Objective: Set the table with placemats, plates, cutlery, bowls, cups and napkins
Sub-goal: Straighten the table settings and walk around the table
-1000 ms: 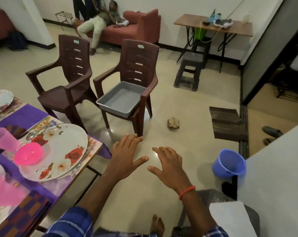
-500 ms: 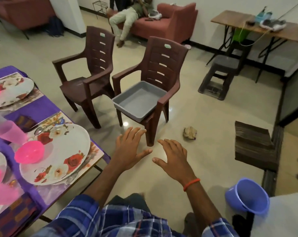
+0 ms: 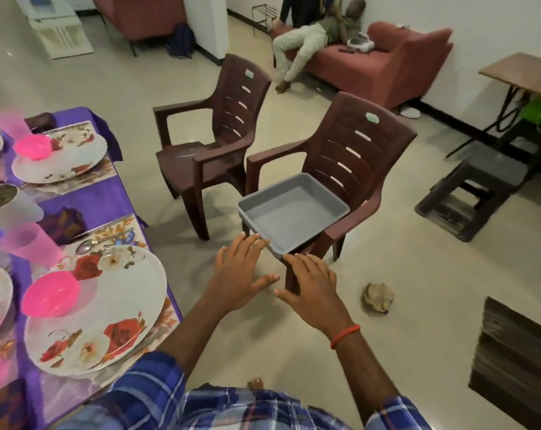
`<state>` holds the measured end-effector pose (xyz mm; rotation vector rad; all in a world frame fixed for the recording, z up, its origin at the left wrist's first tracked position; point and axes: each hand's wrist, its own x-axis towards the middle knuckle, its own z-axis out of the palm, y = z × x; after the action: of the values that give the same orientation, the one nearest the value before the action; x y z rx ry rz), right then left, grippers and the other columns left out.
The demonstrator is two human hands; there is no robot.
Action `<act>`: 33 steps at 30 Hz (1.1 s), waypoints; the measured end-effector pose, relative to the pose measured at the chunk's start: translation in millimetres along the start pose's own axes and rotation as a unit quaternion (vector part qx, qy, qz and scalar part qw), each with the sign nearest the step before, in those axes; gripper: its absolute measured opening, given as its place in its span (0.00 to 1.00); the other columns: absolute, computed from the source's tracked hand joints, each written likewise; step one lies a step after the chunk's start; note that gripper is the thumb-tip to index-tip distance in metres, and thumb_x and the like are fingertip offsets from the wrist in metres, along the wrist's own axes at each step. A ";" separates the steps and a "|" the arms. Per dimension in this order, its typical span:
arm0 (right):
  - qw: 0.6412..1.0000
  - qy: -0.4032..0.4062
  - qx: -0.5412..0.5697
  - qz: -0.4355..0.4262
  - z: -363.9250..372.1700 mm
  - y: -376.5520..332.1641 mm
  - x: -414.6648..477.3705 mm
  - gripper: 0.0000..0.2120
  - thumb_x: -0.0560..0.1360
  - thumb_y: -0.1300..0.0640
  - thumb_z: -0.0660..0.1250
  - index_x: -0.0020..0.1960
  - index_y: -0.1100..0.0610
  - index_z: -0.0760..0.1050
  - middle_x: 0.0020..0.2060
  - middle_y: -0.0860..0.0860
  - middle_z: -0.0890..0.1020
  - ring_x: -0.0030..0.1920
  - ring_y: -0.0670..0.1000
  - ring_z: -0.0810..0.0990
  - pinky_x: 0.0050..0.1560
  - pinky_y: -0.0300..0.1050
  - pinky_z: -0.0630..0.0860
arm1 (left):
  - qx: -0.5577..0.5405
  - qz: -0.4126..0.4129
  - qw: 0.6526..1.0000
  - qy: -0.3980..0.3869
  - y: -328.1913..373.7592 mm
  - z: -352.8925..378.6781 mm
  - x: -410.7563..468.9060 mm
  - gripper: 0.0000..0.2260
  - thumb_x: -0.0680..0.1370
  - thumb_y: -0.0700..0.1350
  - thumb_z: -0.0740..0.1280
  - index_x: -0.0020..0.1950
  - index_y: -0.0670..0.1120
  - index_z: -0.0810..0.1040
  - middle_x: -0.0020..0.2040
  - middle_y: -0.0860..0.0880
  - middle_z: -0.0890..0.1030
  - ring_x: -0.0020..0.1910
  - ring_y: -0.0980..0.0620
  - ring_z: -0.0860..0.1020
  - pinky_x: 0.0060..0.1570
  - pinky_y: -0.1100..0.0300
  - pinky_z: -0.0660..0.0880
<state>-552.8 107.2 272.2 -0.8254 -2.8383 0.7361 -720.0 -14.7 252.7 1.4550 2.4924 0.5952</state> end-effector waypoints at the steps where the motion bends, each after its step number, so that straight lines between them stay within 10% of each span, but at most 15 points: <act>1: 1.000 -0.003 0.002 -0.006 1.0 0.8 6.2 0.34 0.76 0.35 0.66 0.77 0.43 0.59 0.75 0.44 0.64 0.78 0.49 0.54 0.74 0.51 0.54 | 0.002 -0.005 1.000 0.003 -1.0 -0.8 4.2 0.41 0.73 0.79 0.45 0.81 0.58 0.57 0.82 0.54 0.57 0.83 0.50 0.49 0.77 0.36 0.54; 19: 0.969 -0.115 0.017 -0.219 -18.7 21.1 213.1 0.33 0.76 0.35 0.64 0.77 0.43 0.60 0.73 0.44 0.67 0.76 0.50 0.58 0.74 0.50 0.56 | -0.002 -0.240 0.965 0.104 -42.4 -10.2 83.0 0.39 0.75 0.76 0.51 0.81 0.59 0.56 0.82 0.55 0.55 0.83 0.52 0.46 0.77 0.39 0.52; 33: 0.895 -0.229 0.005 -0.382 16.1 -31.8 307.8 0.34 0.76 0.35 0.66 0.78 0.44 0.60 0.75 0.46 0.65 0.76 0.51 0.57 0.75 0.53 0.57 | 0.028 -0.456 0.870 0.187 -57.7 -9.4 55.6 0.38 0.75 0.77 0.50 0.81 0.58 0.57 0.82 0.54 0.57 0.82 0.51 0.50 0.76 0.37 0.57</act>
<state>-833.0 239.2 260.3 0.5576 -3.1269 0.8742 -796.6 6.1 238.0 0.0287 3.0683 0.6235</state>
